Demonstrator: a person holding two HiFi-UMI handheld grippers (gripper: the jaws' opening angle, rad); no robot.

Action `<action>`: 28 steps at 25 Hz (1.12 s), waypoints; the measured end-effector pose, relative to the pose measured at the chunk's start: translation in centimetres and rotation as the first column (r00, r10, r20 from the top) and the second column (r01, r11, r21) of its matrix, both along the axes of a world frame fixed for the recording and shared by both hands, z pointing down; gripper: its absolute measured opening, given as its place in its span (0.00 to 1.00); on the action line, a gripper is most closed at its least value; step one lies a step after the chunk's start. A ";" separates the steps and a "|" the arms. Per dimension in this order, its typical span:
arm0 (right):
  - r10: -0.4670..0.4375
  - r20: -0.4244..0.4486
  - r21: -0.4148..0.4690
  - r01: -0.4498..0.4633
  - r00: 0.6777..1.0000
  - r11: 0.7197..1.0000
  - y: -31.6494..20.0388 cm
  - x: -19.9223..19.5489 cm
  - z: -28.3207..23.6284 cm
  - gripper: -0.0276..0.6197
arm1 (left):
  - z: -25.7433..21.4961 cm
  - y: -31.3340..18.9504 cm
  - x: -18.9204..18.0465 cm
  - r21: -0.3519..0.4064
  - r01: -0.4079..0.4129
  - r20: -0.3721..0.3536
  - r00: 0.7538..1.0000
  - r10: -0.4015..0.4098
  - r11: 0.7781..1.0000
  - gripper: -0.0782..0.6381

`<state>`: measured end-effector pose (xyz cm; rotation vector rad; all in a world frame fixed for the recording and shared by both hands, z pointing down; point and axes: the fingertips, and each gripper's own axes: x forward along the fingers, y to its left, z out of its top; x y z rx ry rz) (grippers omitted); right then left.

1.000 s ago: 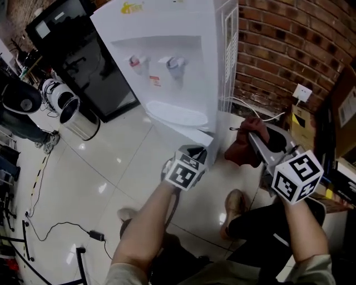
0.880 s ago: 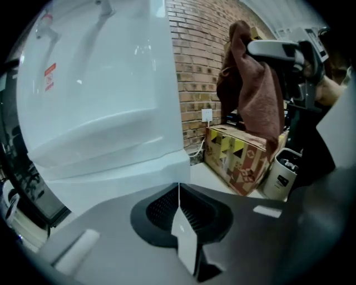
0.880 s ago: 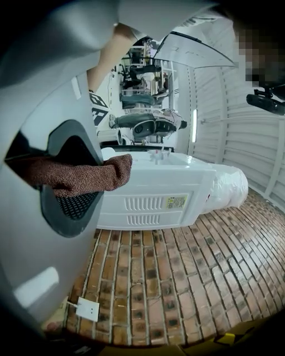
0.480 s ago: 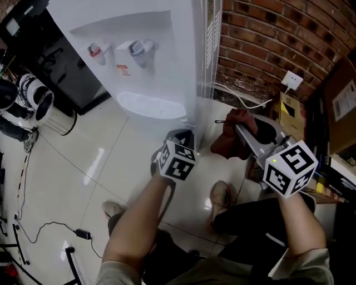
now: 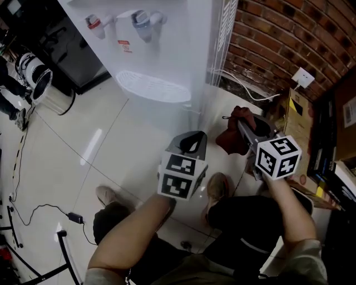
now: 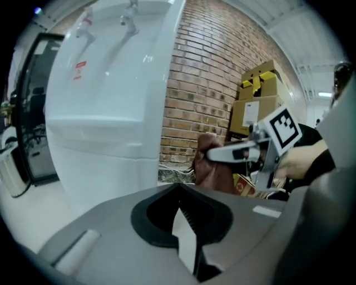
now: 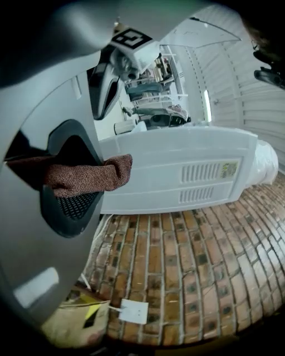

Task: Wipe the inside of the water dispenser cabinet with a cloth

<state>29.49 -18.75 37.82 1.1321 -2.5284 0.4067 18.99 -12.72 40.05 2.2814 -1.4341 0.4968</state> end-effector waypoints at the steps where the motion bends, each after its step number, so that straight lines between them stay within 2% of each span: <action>1: 0.029 -0.008 -0.027 -0.029 1.000 0.999 -0.3 0.3 2.5 0.22 | 0.5 0.3 -0.1 -0.014 0.019 -0.025 1.000 -0.019 1.000 0.11; 4: 0.095 -0.064 -0.117 -0.101 0.993 0.988 -0.4 1.1 10.7 0.22 | 2.0 1.0 -0.6 -0.051 0.062 -0.053 0.996 -0.065 0.997 0.11; 8: 0.142 -0.143 -0.236 -0.173 0.979 0.956 0.2 1.9 20.9 0.22 | 2.7 2.2 -1.6 -0.074 0.087 -0.055 0.994 -0.091 0.993 0.11; 11: 0.155 -0.211 -0.293 -0.213 0.965 0.932 0.3 2.6 26.8 0.22 | 2.8 3.2 -2.7 -0.092 0.103 -0.061 0.992 -0.108 0.990 0.11; 15: 0.128 -0.284 -0.364 -0.231 0.950 0.902 0.3 2.6 32.6 0.22 | 4.0 4.5 -4.7 -0.133 0.131 -0.065 0.988 -0.141 0.982 0.11; 17: 0.119 -0.301 -0.417 -0.243 0.946 0.876 0.5 2.6 35.1 0.24 | 4.4 5.0 -5.3 -0.162 0.133 -0.070 0.987 -0.146 0.978 0.11; 20: 0.128 -0.302 -0.508 -0.274 0.944 0.817 1.0 2.8 37.9 0.32 | 4.9 5.6 -5.6 -0.197 0.125 -0.084 0.986 -0.144 0.972 0.11; 22: 0.145 -0.300 -0.534 -0.291 0.943 0.794 1.2 3.1 38.5 0.38 | 4.7 5.5 -5.3 -0.201 0.106 -0.094 0.987 -0.127 0.974 0.11; 24: 0.169 -0.294 -0.516 -0.305 0.941 0.801 1.2 3.8 37.6 0.40 | 3.9 5.0 -4.6 -0.177 0.080 -0.111 0.989 -0.101 0.981 0.11; 28: 0.202 -0.225 -0.464 -0.287 0.953 0.838 2.2 5.0 33.4 0.42 | 1.2 4.0 -3.1 -0.093 0.031 -0.135 0.990 -0.044 0.995 0.11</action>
